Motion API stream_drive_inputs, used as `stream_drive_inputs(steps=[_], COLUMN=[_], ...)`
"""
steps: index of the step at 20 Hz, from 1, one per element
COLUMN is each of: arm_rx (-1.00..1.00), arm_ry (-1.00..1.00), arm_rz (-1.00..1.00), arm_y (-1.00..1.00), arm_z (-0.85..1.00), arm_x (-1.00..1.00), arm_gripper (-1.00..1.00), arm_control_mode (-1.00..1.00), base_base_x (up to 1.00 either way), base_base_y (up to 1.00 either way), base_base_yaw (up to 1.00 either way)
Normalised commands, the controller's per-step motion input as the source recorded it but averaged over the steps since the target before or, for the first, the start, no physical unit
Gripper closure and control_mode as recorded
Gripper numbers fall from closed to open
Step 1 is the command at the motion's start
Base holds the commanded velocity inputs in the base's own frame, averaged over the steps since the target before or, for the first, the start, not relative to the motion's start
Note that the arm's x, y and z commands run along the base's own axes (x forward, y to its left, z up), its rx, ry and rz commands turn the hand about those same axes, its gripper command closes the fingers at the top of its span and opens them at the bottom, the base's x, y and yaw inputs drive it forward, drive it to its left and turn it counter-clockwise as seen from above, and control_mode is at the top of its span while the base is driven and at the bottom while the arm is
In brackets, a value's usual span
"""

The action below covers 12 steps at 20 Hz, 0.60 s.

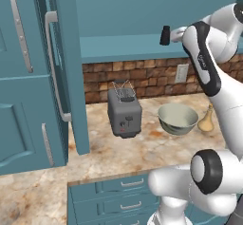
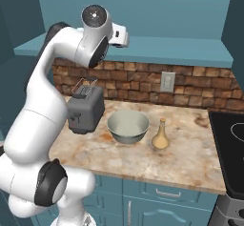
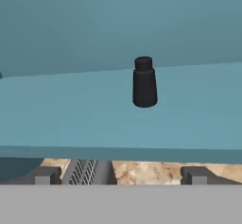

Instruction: Retrieve the bottle and the shaker from the cabinet and place them next to the mixing bowl on the counter. Then add garlic from the fridge to the mixing bowl.

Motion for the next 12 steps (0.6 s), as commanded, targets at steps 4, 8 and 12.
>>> stream_drive_inputs(steps=[4,8,12], arm_rx=[-0.17,-0.13,-0.02], arm_ry=[0.00,0.00,0.00], arm_rz=[0.03,0.00,0.00], arm_y=[0.00,0.00,0.00], arm_z=[0.09,0.06,-0.11], arm_x=[0.00,0.02,0.28], arm_gripper=[-1.00,-1.00,-1.00], arm_control_mode=[-1.00,-1.00,-1.00], base_base_x=[0.00,0.00,0.00], base_base_y=[0.00,0.00,0.00], base_base_yaw=[0.00,0.00,0.00])
